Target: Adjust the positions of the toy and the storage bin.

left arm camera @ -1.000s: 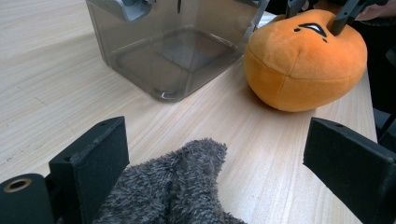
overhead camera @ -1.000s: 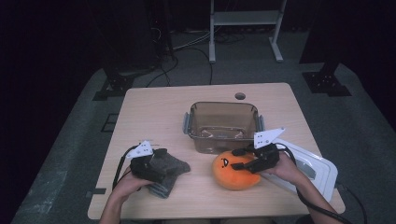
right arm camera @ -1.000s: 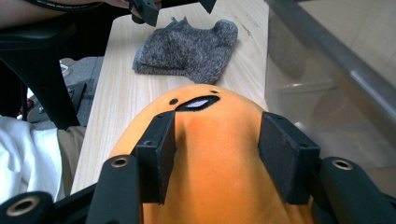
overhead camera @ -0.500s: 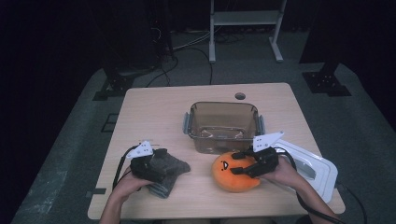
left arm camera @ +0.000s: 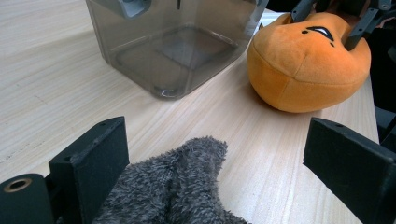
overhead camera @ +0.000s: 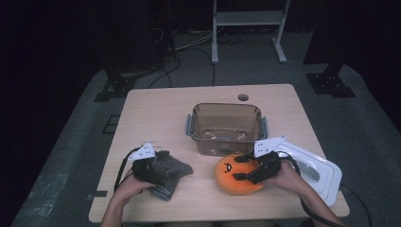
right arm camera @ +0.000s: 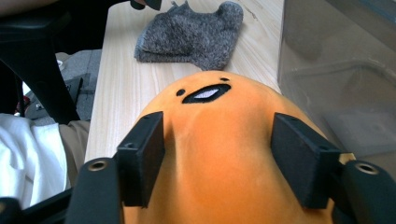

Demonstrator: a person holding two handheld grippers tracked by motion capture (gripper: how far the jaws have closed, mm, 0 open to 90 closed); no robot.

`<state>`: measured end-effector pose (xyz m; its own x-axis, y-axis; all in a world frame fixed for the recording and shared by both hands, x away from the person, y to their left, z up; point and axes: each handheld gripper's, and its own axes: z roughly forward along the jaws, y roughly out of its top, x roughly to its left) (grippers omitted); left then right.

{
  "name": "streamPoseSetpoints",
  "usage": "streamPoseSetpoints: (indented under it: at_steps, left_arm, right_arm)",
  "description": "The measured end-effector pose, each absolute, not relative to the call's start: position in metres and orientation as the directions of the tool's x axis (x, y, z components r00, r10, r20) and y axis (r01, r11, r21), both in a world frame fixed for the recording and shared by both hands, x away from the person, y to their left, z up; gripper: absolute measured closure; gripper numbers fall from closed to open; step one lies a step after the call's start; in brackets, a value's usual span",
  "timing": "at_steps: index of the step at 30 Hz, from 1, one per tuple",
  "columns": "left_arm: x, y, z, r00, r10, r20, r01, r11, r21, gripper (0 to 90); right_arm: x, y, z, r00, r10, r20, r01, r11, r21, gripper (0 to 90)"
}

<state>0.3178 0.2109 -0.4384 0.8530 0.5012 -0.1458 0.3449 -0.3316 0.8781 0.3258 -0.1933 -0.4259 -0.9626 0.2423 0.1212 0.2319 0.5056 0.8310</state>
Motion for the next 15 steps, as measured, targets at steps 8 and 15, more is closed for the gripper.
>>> streamPoseSetpoints:
  at_steps: [8,15]
  left_arm:
    - [0.3176,0.2102,-0.4383,0.854,0.5,-0.144,0.344,-0.335,0.877,5.9]
    - [0.3178,0.2099,-0.4389,0.854,0.5,-0.143,0.345,-0.338,0.876,5.9]
  right_arm:
    - [0.3226,-0.1932,-0.4268,-0.962,0.244,0.124,0.238,0.521,0.82,52.4]
    - [0.3192,-0.1912,-0.4261,-0.963,0.24,0.124,0.237,0.532,0.813,63.1]
